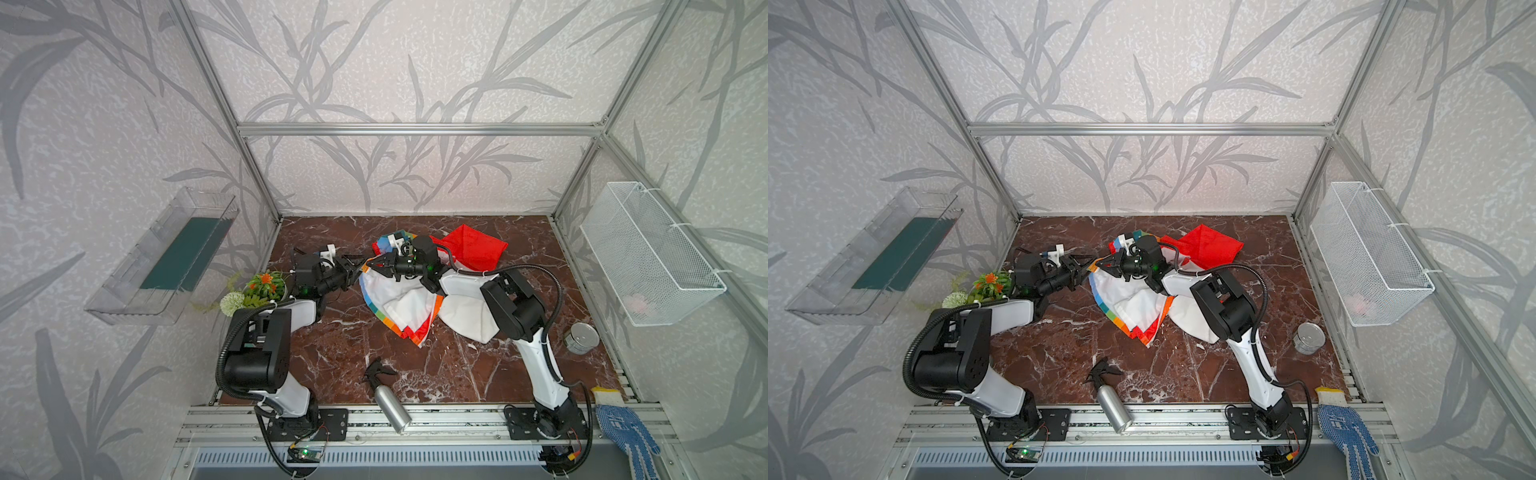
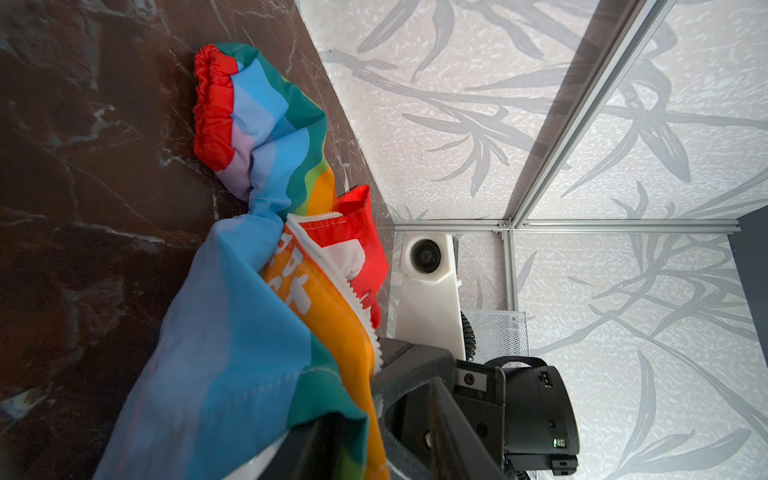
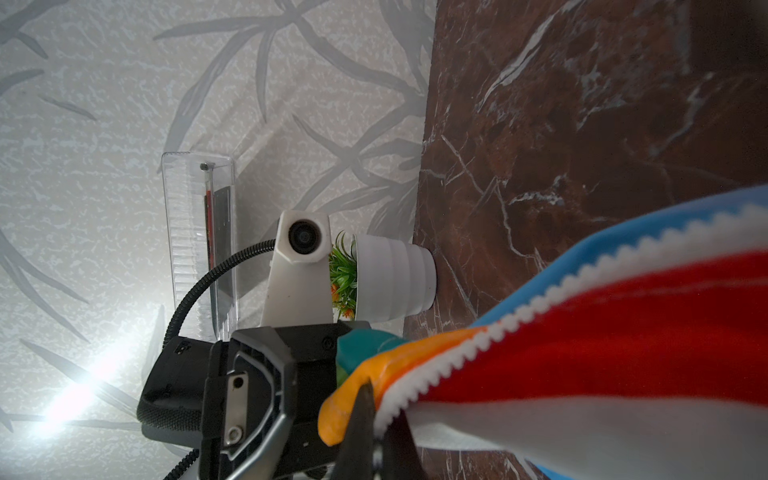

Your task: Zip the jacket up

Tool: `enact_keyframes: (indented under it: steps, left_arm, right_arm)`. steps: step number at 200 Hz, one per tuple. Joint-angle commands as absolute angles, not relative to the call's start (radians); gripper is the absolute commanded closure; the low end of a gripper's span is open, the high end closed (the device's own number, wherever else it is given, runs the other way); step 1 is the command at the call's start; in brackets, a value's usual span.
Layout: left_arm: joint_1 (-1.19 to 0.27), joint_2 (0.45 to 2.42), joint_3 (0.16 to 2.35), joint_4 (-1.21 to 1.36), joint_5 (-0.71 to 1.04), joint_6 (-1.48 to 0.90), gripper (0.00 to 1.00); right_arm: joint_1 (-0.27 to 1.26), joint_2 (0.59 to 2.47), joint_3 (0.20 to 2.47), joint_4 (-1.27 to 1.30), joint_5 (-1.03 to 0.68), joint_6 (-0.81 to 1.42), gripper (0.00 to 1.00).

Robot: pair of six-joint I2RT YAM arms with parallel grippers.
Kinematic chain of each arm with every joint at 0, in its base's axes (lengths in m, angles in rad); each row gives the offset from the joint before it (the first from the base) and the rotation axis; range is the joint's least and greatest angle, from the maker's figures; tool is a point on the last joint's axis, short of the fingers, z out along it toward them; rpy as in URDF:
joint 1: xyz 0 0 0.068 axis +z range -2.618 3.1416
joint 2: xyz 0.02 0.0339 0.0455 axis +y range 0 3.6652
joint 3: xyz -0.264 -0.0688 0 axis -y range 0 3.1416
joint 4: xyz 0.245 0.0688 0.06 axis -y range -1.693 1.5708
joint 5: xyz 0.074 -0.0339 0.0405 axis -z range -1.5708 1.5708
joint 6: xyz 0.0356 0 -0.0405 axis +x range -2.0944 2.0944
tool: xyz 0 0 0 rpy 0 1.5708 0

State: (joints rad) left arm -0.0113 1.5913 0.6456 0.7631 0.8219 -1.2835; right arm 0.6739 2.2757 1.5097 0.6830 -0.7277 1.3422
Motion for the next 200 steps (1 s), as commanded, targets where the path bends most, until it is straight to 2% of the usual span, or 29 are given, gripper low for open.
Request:
enact_keyframes:
  steps: [1,42,93,127,165,180,200]
  left_arm:
    - [-0.013,1.556,0.634,0.774,0.859,-1.281,0.6]
    - [-0.014,1.552,0.63,0.756,0.862,-1.272,0.65]
    - [-0.014,1.547,0.626,0.758,0.861,-1.27,0.8]
    - [-0.014,1.546,0.63,0.747,0.861,-1.264,0.86]
    - [-0.012,1.54,0.631,0.732,0.856,-1.254,0.86]
    - [-0.011,1.534,0.633,0.722,0.85,-1.247,0.92]
    - [-0.012,1.532,0.635,0.714,0.848,-1.239,0.93]
  right_arm:
    - [0.67,2.296,1.55,0.686,-0.748,1.331,1.0]
    - [0.671,2.306,1.588,0.644,-0.765,1.316,1.0]
    - [0.67,2.316,1.618,0.611,-0.78,1.302,1.0]
    - [0.667,2.307,1.603,0.611,-0.785,1.294,1.0]
    - [0.654,2.301,1.587,0.617,-0.787,1.29,1.0]
    - [0.652,2.3,1.591,0.616,-0.79,1.289,1.0]
    - [0.652,2.298,1.591,0.612,-0.788,1.288,1.0]
